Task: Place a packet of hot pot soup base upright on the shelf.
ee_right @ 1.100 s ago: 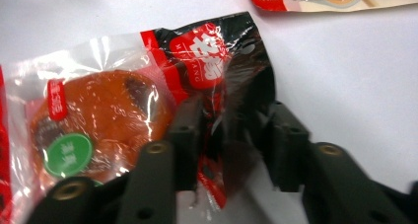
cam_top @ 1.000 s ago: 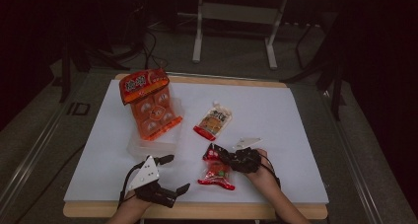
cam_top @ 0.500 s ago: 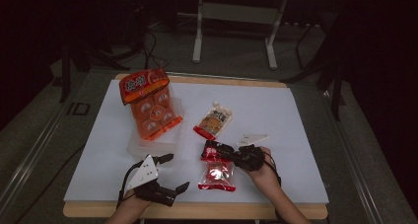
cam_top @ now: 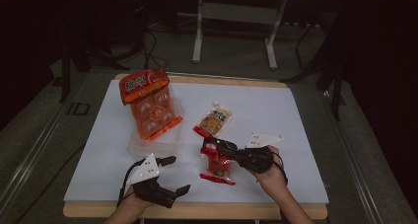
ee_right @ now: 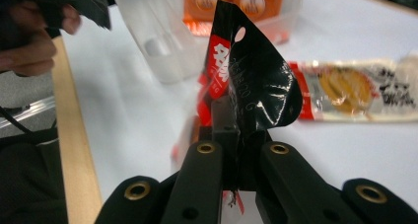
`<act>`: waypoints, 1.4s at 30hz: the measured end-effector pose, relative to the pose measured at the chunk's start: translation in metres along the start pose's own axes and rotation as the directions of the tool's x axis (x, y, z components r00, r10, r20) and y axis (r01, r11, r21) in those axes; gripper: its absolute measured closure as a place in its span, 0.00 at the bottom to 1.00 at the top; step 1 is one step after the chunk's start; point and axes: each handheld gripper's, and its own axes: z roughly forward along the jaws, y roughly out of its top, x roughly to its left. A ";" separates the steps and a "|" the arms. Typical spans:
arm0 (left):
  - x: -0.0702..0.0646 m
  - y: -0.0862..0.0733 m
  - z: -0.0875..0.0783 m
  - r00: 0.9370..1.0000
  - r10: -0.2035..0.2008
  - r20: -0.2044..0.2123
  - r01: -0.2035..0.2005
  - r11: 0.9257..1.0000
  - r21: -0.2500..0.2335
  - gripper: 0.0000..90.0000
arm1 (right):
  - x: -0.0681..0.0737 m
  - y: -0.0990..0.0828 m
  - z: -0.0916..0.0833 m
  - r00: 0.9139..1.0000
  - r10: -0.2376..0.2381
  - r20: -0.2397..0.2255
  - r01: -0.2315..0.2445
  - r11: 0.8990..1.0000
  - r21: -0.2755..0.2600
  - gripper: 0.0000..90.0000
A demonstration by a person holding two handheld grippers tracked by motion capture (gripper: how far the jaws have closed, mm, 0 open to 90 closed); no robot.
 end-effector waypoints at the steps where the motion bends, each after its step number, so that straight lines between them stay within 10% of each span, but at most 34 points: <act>1: 0.000 0.001 -0.001 1.000 0.008 0.000 -0.008 1.000 -0.004 0.02 | 0.002 0.001 -0.003 1.000 -0.012 0.001 0.012 1.000 -0.010 1.00; 31: 0.025 0.061 0.014 0.992 0.078 0.095 -0.075 0.997 -0.034 0.17 | 0.035 0.020 -0.030 0.994 -0.091 -0.065 0.085 0.993 -0.080 1.00; 42: 0.036 0.073 0.032 0.982 0.083 0.172 -0.080 0.996 -0.023 0.50 | 0.041 0.024 -0.029 0.990 -0.110 -0.085 0.101 0.990 -0.099 1.00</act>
